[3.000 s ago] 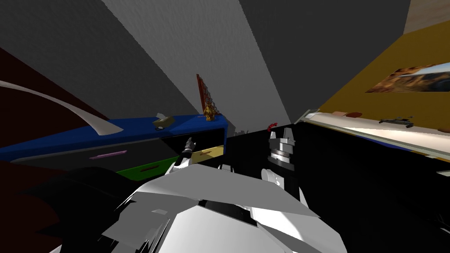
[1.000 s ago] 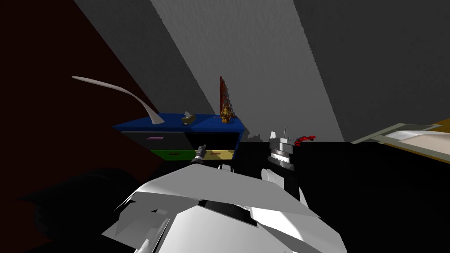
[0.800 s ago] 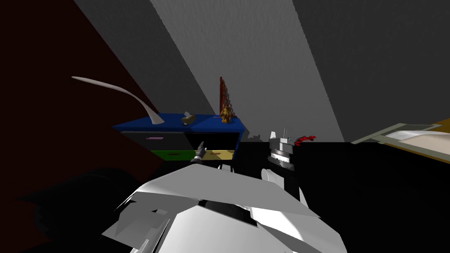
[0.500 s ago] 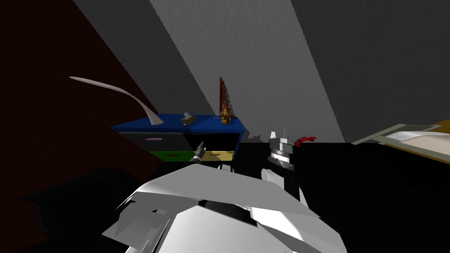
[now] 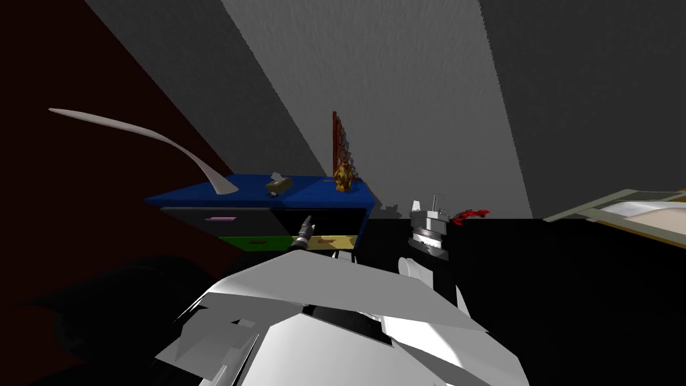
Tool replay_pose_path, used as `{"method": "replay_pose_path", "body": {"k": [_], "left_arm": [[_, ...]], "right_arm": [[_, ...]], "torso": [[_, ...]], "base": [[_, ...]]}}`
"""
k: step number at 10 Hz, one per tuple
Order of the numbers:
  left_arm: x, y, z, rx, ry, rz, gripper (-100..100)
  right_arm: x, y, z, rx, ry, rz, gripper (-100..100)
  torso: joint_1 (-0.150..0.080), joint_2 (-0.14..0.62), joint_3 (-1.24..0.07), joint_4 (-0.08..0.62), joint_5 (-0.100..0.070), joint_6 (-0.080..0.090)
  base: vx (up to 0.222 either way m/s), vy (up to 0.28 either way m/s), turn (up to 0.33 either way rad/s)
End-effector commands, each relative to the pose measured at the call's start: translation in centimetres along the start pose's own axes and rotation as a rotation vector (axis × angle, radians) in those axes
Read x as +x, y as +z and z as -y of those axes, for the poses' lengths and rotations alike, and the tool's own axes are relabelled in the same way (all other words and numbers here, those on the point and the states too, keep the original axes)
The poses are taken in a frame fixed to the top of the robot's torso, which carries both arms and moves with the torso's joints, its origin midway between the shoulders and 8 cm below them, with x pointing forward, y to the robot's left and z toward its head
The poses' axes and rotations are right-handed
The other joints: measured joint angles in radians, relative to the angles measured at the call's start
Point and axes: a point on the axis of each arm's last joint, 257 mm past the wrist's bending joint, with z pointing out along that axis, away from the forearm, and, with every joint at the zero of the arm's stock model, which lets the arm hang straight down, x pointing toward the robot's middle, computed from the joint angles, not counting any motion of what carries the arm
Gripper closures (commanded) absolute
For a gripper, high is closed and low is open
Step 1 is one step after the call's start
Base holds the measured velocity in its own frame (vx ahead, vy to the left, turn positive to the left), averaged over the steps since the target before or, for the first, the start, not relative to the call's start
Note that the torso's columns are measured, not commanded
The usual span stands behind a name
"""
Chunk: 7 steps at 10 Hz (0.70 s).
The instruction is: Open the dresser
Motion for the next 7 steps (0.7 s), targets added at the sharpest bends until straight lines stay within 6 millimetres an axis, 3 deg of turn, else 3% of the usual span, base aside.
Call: {"method": "replay_pose_path", "body": {"k": [1,3,4,5,6,7], "left_arm": [[0.2,0.1,0.0,0.002,-0.018,0.010,-100],[0.1,0.1,0.1,0.003,-0.019,0.012,-100],[0.1,0.1,0.1,0.003,-0.019,0.012,100],[-1.2,1.3,-0.5,-0.005,-0.001,0.033,100],[-0.7,2.1,-0.1,0.006,-0.004,0.023,100],[-2.4,2.8,-0.9,-0.011,0.014,0.052,100]], "right_arm": [[0.0,0.0,0.0,0.000,0.000,0.000,0],[0.0,0.0,0.0,0.000,0.000,0.000,0],[0.0,0.0,0.0,0.000,0.000,0.000,0],[0.0,0.0,0.0,0.000,0.000,0.000,0],[0.0,0.0,0.0,0.000,0.000,0.000,0],[0.0,0.0,0.0,0.000,0.000,0.000,0]], "torso": [[0.001,-0.002,-0.001,0.000,0.000,0.000],[0.002,-0.010,-0.006,-0.003,0.000,0.000],[0.001,-0.009,-0.006,-0.003,0.000,0.000],[0.000,-0.006,-0.004,-0.002,0.000,0.000],[0.002,-0.002,0.000,0.000,0.000,0.001],[0.005,-0.005,-0.002,-0.001,0.002,0.000]], "base": [[0.000,0.000,0.000],[0.060,0.009,-0.011],[0.005,0.001,0.001],[-0.134,-0.023,-0.089],[-0.156,-0.020,-0.051],[-0.206,-0.017,-0.090]]}}
